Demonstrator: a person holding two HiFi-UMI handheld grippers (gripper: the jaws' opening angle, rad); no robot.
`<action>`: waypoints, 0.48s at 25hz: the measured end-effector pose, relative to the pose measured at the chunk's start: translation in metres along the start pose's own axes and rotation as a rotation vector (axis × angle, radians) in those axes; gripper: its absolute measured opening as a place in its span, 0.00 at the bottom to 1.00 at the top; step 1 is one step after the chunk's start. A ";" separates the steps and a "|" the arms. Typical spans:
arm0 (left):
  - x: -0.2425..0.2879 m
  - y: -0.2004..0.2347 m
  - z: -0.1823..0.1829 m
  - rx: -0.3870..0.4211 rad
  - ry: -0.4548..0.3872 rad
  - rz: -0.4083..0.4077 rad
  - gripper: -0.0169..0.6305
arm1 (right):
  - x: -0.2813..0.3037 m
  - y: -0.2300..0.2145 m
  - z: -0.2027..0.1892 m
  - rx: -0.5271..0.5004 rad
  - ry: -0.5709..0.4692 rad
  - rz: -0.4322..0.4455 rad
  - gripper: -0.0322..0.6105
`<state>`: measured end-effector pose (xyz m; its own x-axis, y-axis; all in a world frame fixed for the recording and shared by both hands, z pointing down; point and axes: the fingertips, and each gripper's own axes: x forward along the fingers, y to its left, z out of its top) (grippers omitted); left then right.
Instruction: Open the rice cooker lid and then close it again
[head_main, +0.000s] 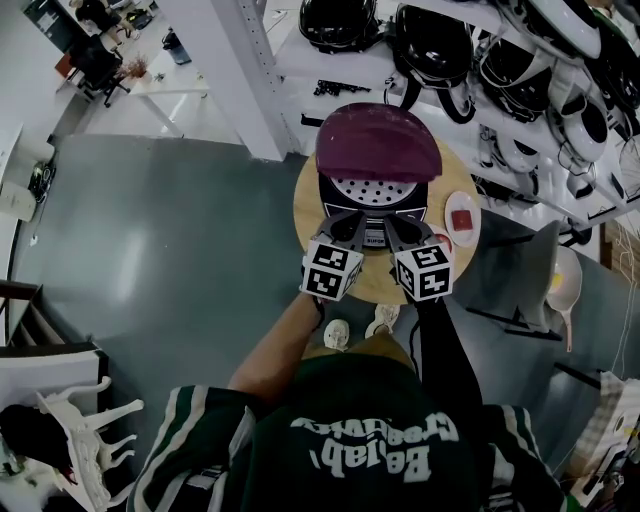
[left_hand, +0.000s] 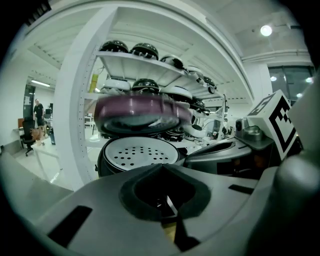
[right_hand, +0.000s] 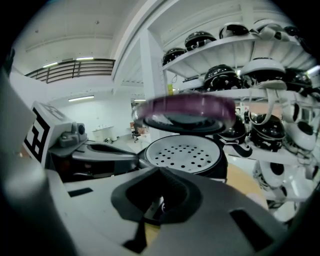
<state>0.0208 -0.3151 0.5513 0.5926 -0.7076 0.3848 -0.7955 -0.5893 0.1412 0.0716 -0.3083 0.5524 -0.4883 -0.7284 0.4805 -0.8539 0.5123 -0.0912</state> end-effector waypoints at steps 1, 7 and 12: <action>0.001 0.000 0.001 0.000 0.002 0.000 0.03 | 0.000 -0.001 0.001 0.000 0.001 0.000 0.05; 0.003 0.000 -0.004 -0.007 0.008 -0.008 0.03 | 0.002 -0.002 -0.002 0.003 -0.003 -0.004 0.05; 0.002 -0.001 -0.004 -0.014 -0.003 -0.006 0.03 | 0.000 -0.002 -0.003 0.016 -0.008 0.009 0.05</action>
<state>0.0221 -0.3146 0.5554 0.5975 -0.7057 0.3809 -0.7938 -0.5879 0.1559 0.0737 -0.3083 0.5551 -0.4977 -0.7271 0.4729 -0.8520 0.5119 -0.1096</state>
